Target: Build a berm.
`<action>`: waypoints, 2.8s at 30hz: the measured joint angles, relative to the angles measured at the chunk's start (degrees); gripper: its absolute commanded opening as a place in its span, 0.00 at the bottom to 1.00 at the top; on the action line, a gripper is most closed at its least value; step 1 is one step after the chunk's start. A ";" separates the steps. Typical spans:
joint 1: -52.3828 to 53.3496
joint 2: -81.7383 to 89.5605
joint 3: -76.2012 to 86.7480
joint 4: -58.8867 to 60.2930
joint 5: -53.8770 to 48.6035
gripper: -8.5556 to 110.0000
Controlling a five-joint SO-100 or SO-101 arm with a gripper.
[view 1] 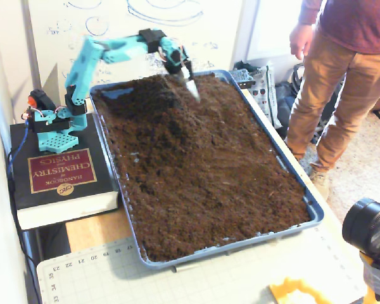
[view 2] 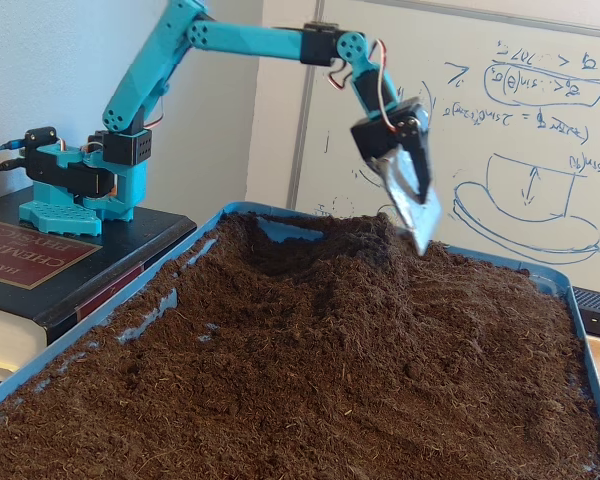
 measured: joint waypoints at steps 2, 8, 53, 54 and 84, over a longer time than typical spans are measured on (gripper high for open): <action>-0.18 -4.39 -5.36 -1.23 0.00 0.07; -0.09 -18.19 -19.95 -5.80 -2.81 0.07; -0.09 -17.05 7.73 -11.60 -7.82 0.07; -0.09 -16.00 9.23 -11.60 -7.82 0.07; -0.62 -4.39 0.70 -10.55 -2.46 0.07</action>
